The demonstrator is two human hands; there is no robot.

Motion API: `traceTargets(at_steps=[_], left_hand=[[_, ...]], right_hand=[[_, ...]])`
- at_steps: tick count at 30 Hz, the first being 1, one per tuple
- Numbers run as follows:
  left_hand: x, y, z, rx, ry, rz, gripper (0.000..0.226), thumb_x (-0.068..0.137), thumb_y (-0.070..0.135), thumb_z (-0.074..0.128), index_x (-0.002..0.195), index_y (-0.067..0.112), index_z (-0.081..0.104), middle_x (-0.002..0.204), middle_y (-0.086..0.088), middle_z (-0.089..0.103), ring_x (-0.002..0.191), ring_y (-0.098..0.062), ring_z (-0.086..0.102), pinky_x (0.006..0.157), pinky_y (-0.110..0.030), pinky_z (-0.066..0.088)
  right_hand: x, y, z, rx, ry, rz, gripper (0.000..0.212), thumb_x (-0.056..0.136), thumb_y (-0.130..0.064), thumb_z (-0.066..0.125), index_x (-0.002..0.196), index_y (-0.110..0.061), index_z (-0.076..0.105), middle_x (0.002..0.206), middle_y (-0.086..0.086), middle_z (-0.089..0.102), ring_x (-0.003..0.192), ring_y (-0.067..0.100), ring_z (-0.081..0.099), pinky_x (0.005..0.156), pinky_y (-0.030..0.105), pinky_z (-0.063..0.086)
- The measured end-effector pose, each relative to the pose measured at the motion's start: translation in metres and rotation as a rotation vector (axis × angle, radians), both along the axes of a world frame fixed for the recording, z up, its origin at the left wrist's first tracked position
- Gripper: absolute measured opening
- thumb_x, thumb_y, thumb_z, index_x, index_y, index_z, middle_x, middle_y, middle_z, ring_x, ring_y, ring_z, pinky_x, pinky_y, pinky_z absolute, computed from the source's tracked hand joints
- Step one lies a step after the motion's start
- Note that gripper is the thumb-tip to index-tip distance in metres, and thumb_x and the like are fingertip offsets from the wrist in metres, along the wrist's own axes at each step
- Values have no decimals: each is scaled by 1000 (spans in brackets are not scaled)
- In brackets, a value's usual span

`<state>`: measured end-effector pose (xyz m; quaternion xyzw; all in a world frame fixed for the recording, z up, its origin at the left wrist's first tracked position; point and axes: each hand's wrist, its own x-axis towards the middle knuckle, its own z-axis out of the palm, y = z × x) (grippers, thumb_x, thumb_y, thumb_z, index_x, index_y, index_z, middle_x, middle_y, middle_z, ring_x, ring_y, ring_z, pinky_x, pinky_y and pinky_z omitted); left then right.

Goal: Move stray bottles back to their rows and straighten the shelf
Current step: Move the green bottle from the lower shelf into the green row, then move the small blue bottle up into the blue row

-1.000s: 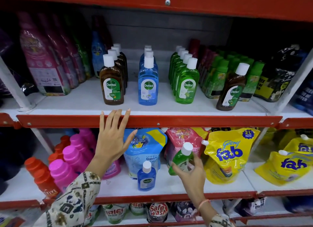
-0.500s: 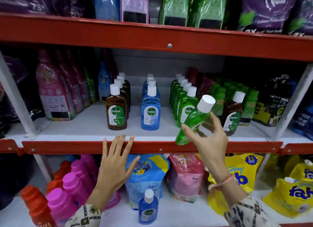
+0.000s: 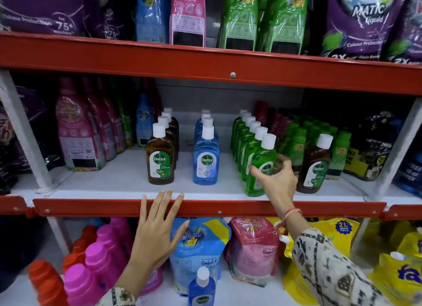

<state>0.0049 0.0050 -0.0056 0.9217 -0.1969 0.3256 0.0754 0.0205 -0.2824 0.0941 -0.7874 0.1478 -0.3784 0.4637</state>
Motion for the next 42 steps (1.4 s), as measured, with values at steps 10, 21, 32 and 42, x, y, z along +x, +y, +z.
traceTargets(at_steps=[10,21,32,42], left_hand=[[0,-1,-3,0,-17,14,63,93,51,41,147,20,37,144,-13,49,138,-30,40,117,-60,20],[-2,-3,0,10,-23,33,58,96,49,36,144,18,40,148,-14,46,139,-31,39,118,-59,18],[7,13,-5,34,-43,68,61,97,53,34,152,27,24,161,-10,25,150,-28,17,118,-64,5],[9,15,-7,26,-52,47,63,96,53,36,152,27,22,162,-9,22,150,-27,14,118,-63,3]], right_hand=[[-10,3,-8,-32,-14,70,81,76,-41,81,140,-11,41,130,9,56,123,25,51,97,32,41],[-86,87,-107,-57,-241,107,50,86,-33,64,127,-7,50,122,10,51,110,20,51,98,25,43],[-102,161,-253,188,490,158,96,64,-35,90,136,2,39,124,17,48,117,38,50,101,45,43],[-111,158,-231,319,352,106,65,60,-25,92,106,-26,47,103,-2,64,96,24,64,76,29,44]])
